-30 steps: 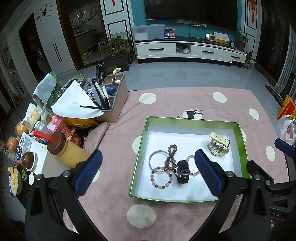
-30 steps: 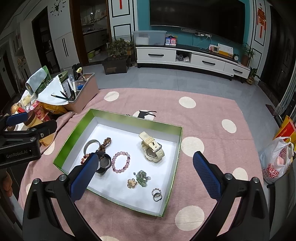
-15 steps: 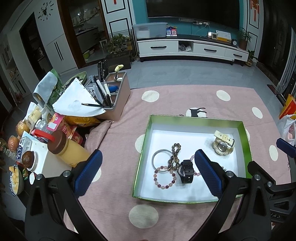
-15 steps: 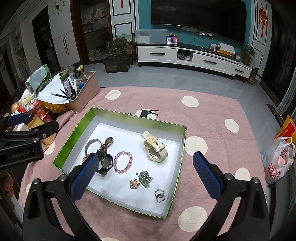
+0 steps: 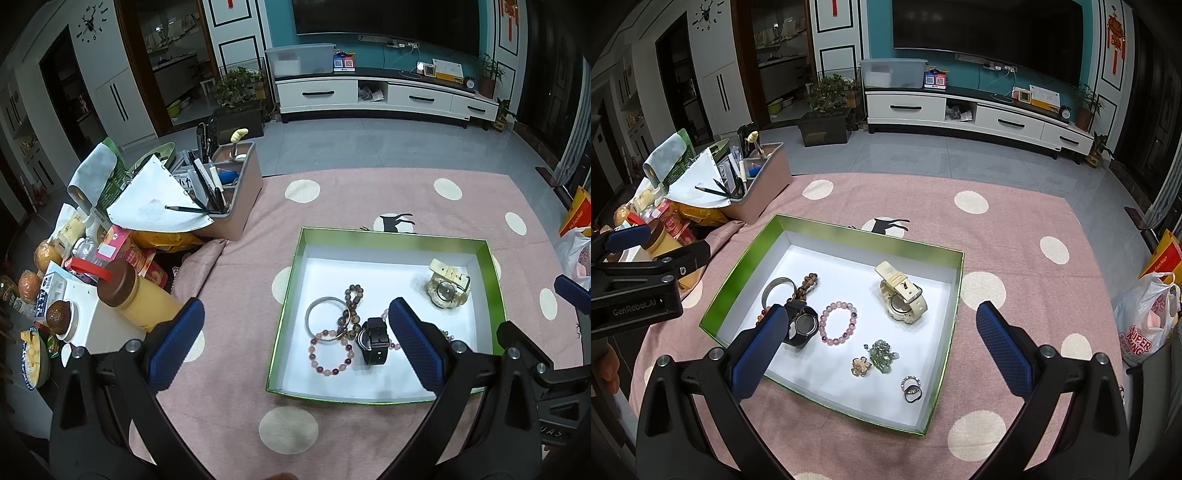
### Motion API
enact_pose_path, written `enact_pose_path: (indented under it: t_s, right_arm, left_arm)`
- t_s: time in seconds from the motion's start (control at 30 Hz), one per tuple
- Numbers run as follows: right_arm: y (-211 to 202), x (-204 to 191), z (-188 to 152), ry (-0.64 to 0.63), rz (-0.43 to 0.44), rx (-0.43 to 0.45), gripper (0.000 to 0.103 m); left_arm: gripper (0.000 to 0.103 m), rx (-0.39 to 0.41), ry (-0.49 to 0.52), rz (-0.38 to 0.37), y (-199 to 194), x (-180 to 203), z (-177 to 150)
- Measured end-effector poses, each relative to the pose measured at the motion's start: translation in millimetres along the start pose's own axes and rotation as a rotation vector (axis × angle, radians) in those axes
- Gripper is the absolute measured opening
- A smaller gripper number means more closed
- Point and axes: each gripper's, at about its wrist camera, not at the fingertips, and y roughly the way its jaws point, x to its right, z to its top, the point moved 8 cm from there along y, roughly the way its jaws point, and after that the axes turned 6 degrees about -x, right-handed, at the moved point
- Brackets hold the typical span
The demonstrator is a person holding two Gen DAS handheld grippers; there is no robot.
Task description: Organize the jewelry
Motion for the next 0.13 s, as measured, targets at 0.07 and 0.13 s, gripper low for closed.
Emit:
enact_pose_path:
  t_s: [0.07,0.13]
  right_arm:
    - [0.0,0.0,-0.1,0.001,0.000,-0.001,0.102]
    - [0.1,-0.1,0.0,0.000,-0.001,-0.001,0.102]
  left_arm:
    - [0.101,0.000,-0.001,-0.001,-0.1,0.1,0.0]
    - [0.101,-0.001,0.000,-0.001,0.1,-0.3,-0.1]
